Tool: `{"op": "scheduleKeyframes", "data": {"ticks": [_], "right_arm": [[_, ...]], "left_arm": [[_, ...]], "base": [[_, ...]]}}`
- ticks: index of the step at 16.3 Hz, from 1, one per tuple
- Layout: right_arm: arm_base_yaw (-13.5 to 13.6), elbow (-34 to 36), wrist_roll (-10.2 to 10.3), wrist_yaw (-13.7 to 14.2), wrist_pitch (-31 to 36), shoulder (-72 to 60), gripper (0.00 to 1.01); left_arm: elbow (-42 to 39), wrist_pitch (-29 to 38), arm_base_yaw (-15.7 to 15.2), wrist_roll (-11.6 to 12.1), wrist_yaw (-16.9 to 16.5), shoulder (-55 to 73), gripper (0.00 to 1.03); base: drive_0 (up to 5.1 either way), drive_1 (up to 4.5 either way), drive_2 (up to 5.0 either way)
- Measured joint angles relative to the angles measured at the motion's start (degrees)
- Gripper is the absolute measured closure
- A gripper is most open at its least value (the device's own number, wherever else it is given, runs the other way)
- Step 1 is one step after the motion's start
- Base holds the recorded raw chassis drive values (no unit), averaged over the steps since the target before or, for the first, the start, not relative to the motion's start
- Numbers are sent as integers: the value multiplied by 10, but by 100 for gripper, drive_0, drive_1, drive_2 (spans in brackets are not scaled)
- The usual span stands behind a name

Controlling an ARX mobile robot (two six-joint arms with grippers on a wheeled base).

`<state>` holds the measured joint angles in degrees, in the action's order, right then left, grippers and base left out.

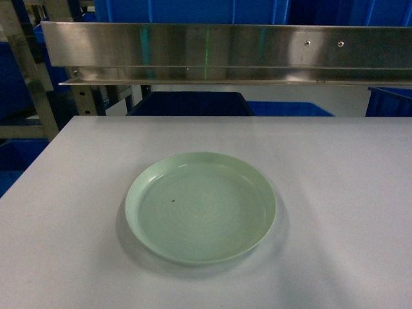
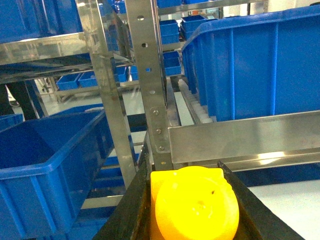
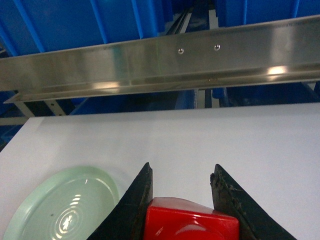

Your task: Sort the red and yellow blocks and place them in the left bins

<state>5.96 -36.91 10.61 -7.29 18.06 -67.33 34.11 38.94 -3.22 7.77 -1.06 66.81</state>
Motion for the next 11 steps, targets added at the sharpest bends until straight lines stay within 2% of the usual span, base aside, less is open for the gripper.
{"op": "scheduleKeyframes", "data": {"ticks": [2,3,11], "right_arm": [[0,0,0,0,0,0,72],[0,0,0,0,-4,0,72],[-3,0,0,2,0,6,73]], "left_arm": [[0,1,1,0,-2,-3,76],[0,-3,1,0,-2,-2,76],[1,1,3,0,-3,-5,76]], "base": [[-15,-424,394],[-409,-107,444],[-472,89,372]]}}
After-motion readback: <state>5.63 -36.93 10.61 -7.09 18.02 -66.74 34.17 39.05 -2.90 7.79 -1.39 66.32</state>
